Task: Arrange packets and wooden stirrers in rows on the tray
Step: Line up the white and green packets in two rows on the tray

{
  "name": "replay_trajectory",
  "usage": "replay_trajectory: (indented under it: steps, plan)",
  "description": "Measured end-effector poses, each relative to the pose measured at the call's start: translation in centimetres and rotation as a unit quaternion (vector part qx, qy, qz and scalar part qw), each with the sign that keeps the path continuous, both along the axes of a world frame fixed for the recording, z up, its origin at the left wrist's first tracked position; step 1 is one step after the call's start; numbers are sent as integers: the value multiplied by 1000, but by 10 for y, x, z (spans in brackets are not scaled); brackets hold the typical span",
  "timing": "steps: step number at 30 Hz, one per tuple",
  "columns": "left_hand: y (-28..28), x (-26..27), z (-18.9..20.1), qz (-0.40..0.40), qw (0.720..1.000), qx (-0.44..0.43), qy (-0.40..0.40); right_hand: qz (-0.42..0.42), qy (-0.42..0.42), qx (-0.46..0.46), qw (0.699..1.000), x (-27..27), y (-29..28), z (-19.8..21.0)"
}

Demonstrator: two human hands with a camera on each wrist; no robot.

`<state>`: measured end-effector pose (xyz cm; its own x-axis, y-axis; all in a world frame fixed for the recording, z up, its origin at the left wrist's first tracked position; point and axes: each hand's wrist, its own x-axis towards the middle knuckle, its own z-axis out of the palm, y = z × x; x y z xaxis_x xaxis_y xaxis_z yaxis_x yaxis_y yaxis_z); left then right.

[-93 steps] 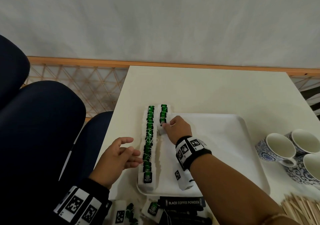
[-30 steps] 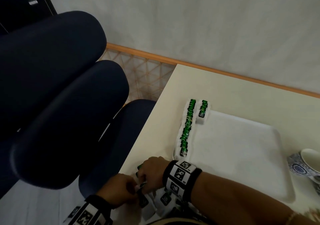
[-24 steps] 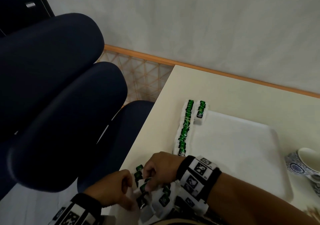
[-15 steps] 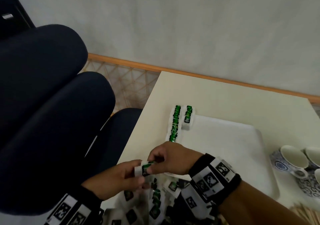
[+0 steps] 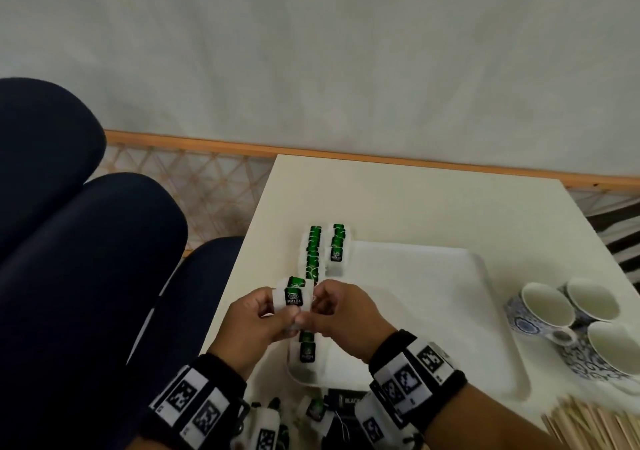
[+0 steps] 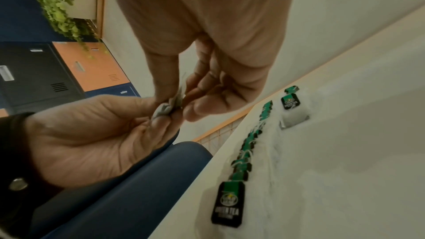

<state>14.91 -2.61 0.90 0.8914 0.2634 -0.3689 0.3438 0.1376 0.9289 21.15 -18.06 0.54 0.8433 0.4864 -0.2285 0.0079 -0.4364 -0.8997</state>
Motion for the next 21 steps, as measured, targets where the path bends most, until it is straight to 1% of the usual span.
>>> replay_trajectory:
  steps: [2, 5, 7, 9, 11, 13, 15, 17, 21]
  plan:
    - [-4, 7, 0, -7, 999, -51, -1, -18, -11, 14, 1000, 6, -4, -2]
    - [-7, 16, 4, -20, 987, -160, 15, -10, -27, 18, 999, 15, -11, -1]
    - [-6, 22, 6, 0, 976, -217, 33, -1, -47, 0, 999, 20, -13, -3]
    - [-6, 27, 3, 20, 974, -222, 40, 0, -58, -9, 998, 25, -14, -5]
    - [-6, 32, -1, 27, 979, -200, 41, 0, -52, -8, 999, 27, -15, -5]
    - [-5, 36, -5, 37, 977, -207, 43, -2, -37, 6, 999, 27, -15, -6]
    - [-5, 38, -6, 28, 975, -214, 48, -17, -16, 26, 999, 27, -13, -7]
    - [-7, 38, -3, 6, 978, -203, 52, -33, 2, 32, 999, 26, -11, -9]
    - [-8, 38, 1, -14, 972, -230, 51, -43, -8, 22, 999, 27, -8, -8]
